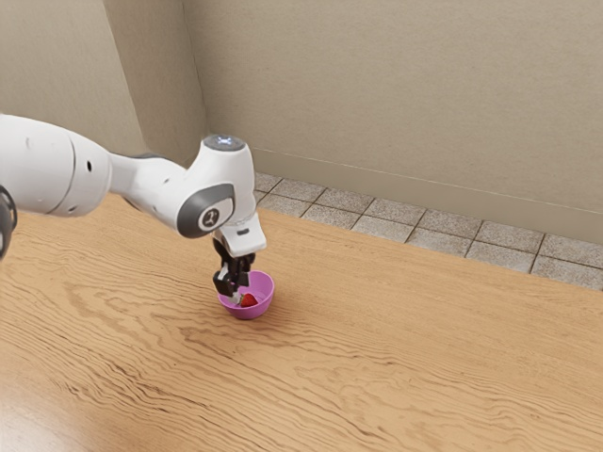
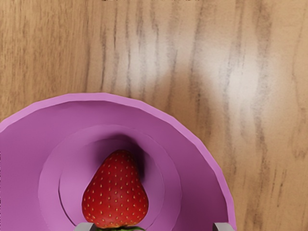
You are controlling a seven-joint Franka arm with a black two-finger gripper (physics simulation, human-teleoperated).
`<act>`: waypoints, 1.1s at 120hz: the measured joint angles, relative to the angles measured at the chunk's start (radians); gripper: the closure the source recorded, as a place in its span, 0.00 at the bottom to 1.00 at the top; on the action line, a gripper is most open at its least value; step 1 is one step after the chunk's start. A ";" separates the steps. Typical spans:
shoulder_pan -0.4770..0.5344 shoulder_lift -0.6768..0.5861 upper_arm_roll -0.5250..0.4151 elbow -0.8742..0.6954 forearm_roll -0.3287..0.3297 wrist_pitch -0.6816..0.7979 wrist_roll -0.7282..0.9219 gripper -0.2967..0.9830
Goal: Take strawberry from the bowl
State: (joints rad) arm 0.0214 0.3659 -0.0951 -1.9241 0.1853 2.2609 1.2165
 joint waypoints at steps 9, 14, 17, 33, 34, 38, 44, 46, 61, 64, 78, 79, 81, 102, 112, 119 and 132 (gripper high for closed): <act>0.001 0.008 0.000 0.001 -0.001 0.011 0.022 0.56; 0.003 0.013 0.000 0.002 -0.002 0.018 0.034 0.56; 0.004 0.015 0.000 0.002 -0.002 0.022 0.040 0.56; 0.010 0.029 0.000 0.003 -0.003 0.038 0.071 0.56; 0.010 0.030 0.000 0.003 -0.003 0.038 0.072 0.56; 0.011 0.034 0.000 0.003 -0.004 0.041 0.079 0.56; 0.012 0.037 0.000 0.003 -0.004 0.046 0.088 0.56; 0.013 0.038 0.000 0.004 -0.004 0.048 0.091 0.56; 0.020 0.048 0.000 0.006 -0.004 0.059 0.110 0.56; 0.020 0.050 0.000 0.006 -0.004 0.061 0.113 0.56; 0.020 0.058 -0.004 0.010 -0.005 0.066 0.127 0.56; 0.020 0.059 -0.004 0.010 -0.005 0.067 0.128 0.56; 0.020 0.061 -0.004 0.010 -0.005 0.067 0.130 0.56; 0.020 0.070 -0.006 0.014 -0.007 0.084 0.145 0.56; 0.020 0.076 -0.006 0.017 -0.007 0.092 0.151 0.56; 0.020 0.081 -0.006 0.018 -0.007 0.096 0.155 0.57; 0.020 0.093 -0.006 0.024 -0.007 0.104 0.161 0.57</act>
State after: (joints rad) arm 0.0414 0.4587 -0.1012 -1.9002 0.1780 2.3651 1.3772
